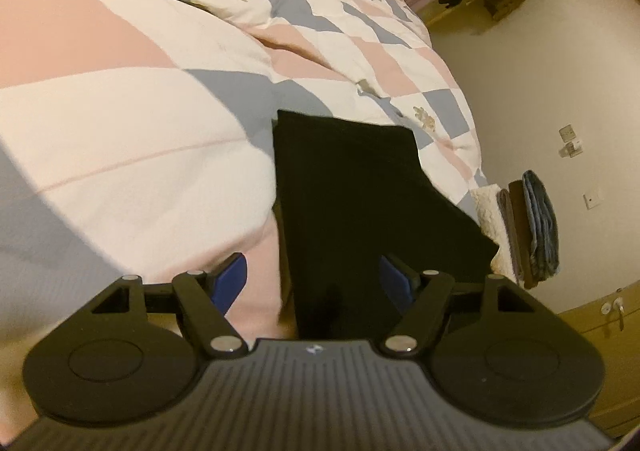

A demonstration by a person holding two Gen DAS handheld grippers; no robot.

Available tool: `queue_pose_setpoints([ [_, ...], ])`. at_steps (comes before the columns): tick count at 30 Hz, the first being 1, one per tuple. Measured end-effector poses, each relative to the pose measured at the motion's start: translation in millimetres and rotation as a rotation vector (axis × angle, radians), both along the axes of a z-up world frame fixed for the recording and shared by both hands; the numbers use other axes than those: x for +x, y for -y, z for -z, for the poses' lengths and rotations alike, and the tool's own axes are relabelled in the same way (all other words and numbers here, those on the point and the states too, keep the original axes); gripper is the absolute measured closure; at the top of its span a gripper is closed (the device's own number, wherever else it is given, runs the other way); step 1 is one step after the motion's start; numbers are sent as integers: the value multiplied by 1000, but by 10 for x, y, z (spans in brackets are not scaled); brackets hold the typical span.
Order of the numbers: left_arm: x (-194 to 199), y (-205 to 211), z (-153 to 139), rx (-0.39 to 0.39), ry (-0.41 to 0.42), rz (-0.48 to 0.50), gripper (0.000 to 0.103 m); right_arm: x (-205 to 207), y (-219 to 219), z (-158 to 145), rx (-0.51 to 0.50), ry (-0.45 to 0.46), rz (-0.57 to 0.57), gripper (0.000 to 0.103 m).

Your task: Fold clothes

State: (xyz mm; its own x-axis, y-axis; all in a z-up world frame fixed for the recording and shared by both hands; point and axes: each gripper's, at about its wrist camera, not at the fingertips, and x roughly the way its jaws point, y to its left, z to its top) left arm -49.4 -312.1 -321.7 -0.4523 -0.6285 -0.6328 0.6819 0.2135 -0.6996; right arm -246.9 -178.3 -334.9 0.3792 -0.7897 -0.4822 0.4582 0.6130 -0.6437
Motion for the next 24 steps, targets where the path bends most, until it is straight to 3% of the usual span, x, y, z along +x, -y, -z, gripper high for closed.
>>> queue_pose_setpoints([
  [2, 23, 139, 71, -4, -44, 4, 34, -43, 47, -63, 12, 30, 25, 51],
  [7, 37, 459, 265, 0, -96, 7, 35, 6, 4, 57, 2, -22, 3, 50],
  [9, 27, 546, 314, -14, -107, 11, 42, 34, -53, 118, -19, -40, -7, 50],
  [13, 29, 636, 372, -6, -90, 5, 73, 149, -121, 205, -66, -86, -28, 50],
  [19, 92, 649, 409, 2, -118, 2, 76, 304, -32, 270, -90, -145, -37, 49],
  [24, 107, 638, 399, 12, -98, 8, 80, 350, 232, 262, -80, -119, 17, 53],
])
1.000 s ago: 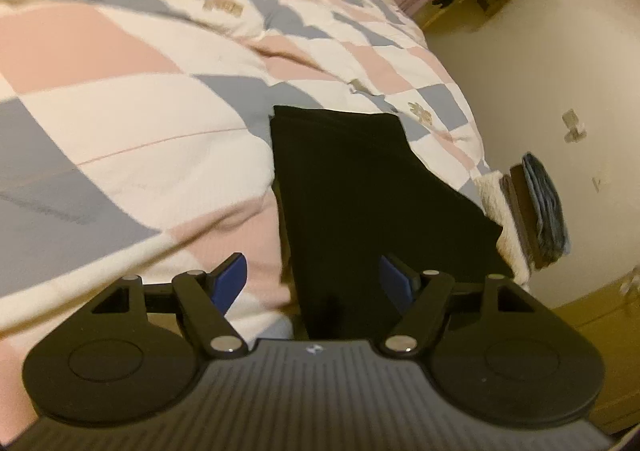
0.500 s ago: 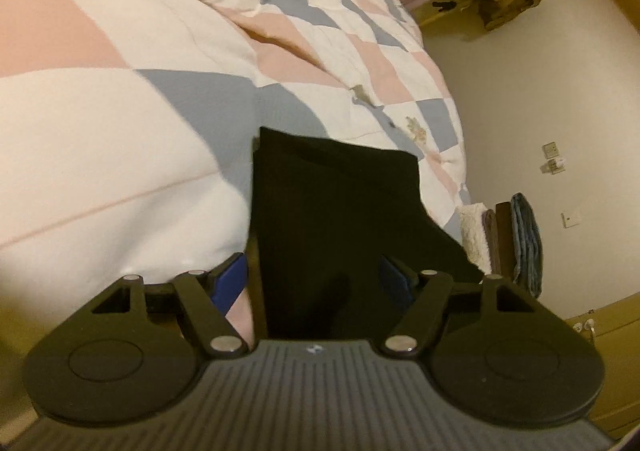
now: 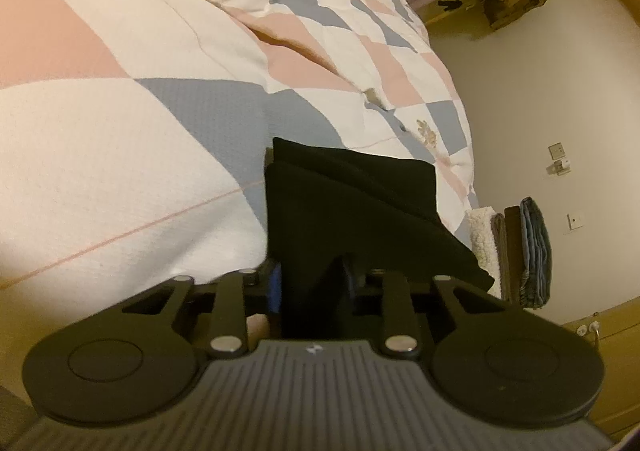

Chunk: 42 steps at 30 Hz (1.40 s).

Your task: Fold clothes

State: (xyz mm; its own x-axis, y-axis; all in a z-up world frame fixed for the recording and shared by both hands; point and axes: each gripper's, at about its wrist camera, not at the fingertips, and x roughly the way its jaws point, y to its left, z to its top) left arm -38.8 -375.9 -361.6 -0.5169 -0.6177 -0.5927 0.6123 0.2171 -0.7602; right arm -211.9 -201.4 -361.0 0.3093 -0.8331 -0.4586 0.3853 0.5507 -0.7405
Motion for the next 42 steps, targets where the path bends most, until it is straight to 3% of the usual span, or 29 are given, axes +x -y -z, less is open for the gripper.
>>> queue_pose_setpoints([
  [1, 11, -3, 5, 3, -6, -3, 82, -10, 59, -7, 12, 9, 6, 72],
  [2, 16, -8, 3, 5, -7, -5, 83, -25, 106, -13, 25, 18, 9, 79],
  [6, -56, -46, -156, -19, 33, -8, 88, -188, 99, -125, 98, 113, 16, 87],
  [9, -156, -68, -376, -58, 72, -9, 87, -445, 259, -424, 241, 320, 63, 88],
  [12, -308, -58, -702, -128, 89, 0, 80, -871, 568, -753, 422, 591, 118, 88],
  [16, -634, -77, -1232, -277, 99, 40, 75, -1634, 1017, -1069, 584, 908, 215, 88],
  [20, -1018, -150, -1613, -417, 113, 116, 59, -2492, 1429, -1093, 683, 1153, 343, 87],
  [23, -1334, -151, -1608, -428, 197, 178, 59, -3128, 1574, -934, 706, 1294, 466, 87],
  [26, -1610, -84, -1316, -349, 252, 226, 59, -3570, 1676, -712, 707, 1336, 605, 87],
  [30, -1927, -9, -858, -221, 237, 275, 61, -4051, 1793, -434, 692, 1349, 778, 89],
  [34, -2135, 15, -705, -198, 235, 299, 61, -4172, 1794, -707, 597, 1359, 685, 91],
  [36, -2205, 9, -724, -211, 248, 304, 61, -4191, 1793, -908, 511, 1344, 638, 102],
  [37, -2230, 6, -726, -215, 257, 305, 60, -4234, 1784, -965, 495, 1350, 631, 102],
  [40, -2286, 6, -695, -212, 289, 304, 60, -4391, 1821, -887, 599, 1423, 617, 100],
  [42, -2282, -4, -657, -199, 287, 298, 60, -4511, 1873, -729, 707, 1522, 616, 84],
])
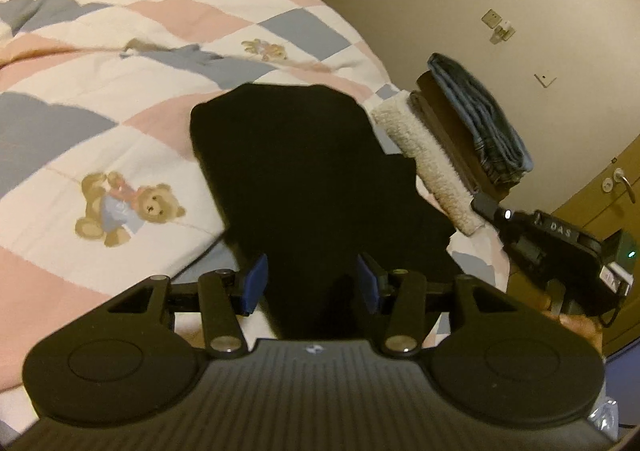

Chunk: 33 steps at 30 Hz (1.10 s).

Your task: Fold clothes

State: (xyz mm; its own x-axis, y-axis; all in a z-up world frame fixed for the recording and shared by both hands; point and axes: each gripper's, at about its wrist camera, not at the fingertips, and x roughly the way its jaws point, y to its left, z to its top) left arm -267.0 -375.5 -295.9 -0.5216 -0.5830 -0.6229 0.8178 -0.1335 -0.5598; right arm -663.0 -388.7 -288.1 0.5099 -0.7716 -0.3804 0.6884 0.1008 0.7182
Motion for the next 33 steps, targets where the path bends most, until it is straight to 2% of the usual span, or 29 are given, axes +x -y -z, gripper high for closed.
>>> queue_pose_setpoints([
  [1, 7, -3, 17, 6, -3, -4, 60, -52, 36, 100, 32, 70, -10, 67],
  [3, 21, -9, 51, 18, -8, -12, 60, -86, 126, 242, 71, 133, -44, 54],
  [7, 51, 1, 97, 32, -15, -23, 60, 2, 407, 363, 135, 102, -140, 55],
  [11, 44, 28, 152, 42, -28, -22, 59, 195, 658, 435, 240, 54, -269, 54],
  [12, 38, 36, 170, 47, -31, -21, 59, 256, 668, 430, 258, 33, -300, 59],
  [13, 34, 42, 185, 52, -34, -22, 59, 317, 671, 397, 252, 1, -318, 95],
  [15, 31, 39, 164, 45, -29, -22, 59, 345, 629, 325, 218, 3, -335, 95],
  [19, 26, 24, 59, 11, -4, -17, 59, 237, 525, 16, 96, -36, -291, 95],
  [22, 24, 23, -9, -9, 5, -15, 59, 125, 521, -106, 65, -73, -260, 95],
  [27, -8, 30, -7, -8, 15, -6, 59, -90, 580, -2, 89, -116, -186, 95],
  [30, -58, 65, 4, -6, 27, 2, 59, -185, 601, 188, 149, -145, -162, 95],
  [33, -121, 122, -45, -29, 47, 16, 59, -203, 608, 373, 167, -108, -175, 92],
])
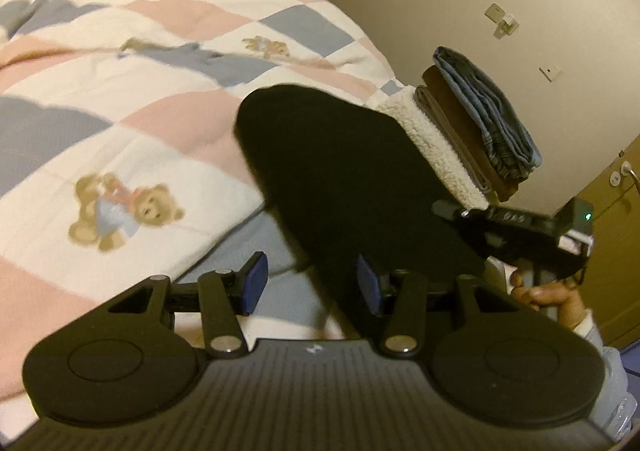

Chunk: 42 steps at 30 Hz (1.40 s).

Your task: Fold clothes

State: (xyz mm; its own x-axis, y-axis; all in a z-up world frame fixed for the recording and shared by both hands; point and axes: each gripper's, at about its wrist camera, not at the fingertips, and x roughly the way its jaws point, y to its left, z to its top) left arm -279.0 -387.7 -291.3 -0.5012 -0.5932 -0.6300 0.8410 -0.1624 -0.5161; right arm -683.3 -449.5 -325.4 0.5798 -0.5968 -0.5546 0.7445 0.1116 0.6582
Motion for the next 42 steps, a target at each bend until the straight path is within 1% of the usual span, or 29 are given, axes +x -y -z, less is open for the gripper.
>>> queue_pose_setpoints([
  [3, -102, 104, -124, -51, 49, 17, 59, -16, -34, -11, -17, 22, 15, 75],
  [4, -146, 143, -172, -71, 69, 23, 59, -2, -51, -59, -32, -3, 34, 66],
  [6, -244, 198, -252, -114, 113, 39, 59, 45, -149, -235, -109, -120, 106, 56],
  [8, -367, 214, -301, -147, 155, 65, 59, 128, -338, -443, -225, -263, 167, 56],
  [10, -519, 161, -316, -179, 178, 122, 60, 203, -510, -526, -301, -290, 151, 56],
  [12, -693, 36, -292, -219, 206, 202, 60, 296, -642, -463, -314, -290, 77, 57],
  [13, -784, -45, -257, -243, 241, 239, 60, 343, -709, -432, -320, -289, 40, 57],
  [14, -879, -132, -209, -276, 295, 270, 59, 392, -757, -383, -318, -299, 10, 58],
  [15, -974, -219, -161, -308, 349, 302, 58, 434, -753, -284, -295, -332, 3, 62],
  [17, -1161, -371, -38, -372, 484, 356, 58, 456, -726, -91, -266, -376, 14, 63],
  [18, -1220, -413, 13, -390, 531, 364, 58, 473, -706, -51, -269, -395, 17, 63],
  [19, -1259, -448, 37, -401, 560, 366, 58, 492, -691, -27, -271, -413, 18, 63],
  [21, -1256, -495, -16, -402, 554, 350, 60, 533, -701, -105, -272, -431, 19, 63],
  [24, -1106, -638, -150, -427, 446, 334, 66, 544, -843, -248, -304, -437, 51, 61],
  [25, -1079, -675, -143, -428, 431, 337, 72, 537, -937, -293, -327, -430, 62, 61],
  [26, -1087, -690, -85, -417, 443, 344, 76, 532, -1028, -314, -346, -421, 70, 60],
  [27, -1095, -705, -26, -405, 455, 351, 76, 533, -1109, -312, -350, -415, 74, 59],
  [28, -1103, -721, 33, -393, 467, 358, 77, 553, -1156, -273, -332, -421, 67, 59],
  [30, -1122, -748, 127, -369, 489, 365, 77, 613, -1136, -129, -269, -469, 61, 58],
  [31, -1138, -755, 124, -356, 496, 354, 77, 633, -1121, -76, -247, -486, 64, 57],
  [33, -1165, -776, 94, -334, 507, 329, 77, 632, -1170, -87, -237, -471, 80, 57],
  [36, -1150, -846, -81, -315, 499, 279, 76, 604, -1318, -237, -245, -420, 126, 55],
  [38, -1101, -909, -182, -286, 484, 236, 72, 609, -1431, -289, -223, -386, 149, 52],
  [40, -1052, -972, -234, -233, 465, 191, 66, 619, -1553, -338, -200, -354, 169, 51],
  [42, -988, -1031, -265, -152, 444, 138, 66, 656, -1703, -365, -183, -338, 172, 49],
])
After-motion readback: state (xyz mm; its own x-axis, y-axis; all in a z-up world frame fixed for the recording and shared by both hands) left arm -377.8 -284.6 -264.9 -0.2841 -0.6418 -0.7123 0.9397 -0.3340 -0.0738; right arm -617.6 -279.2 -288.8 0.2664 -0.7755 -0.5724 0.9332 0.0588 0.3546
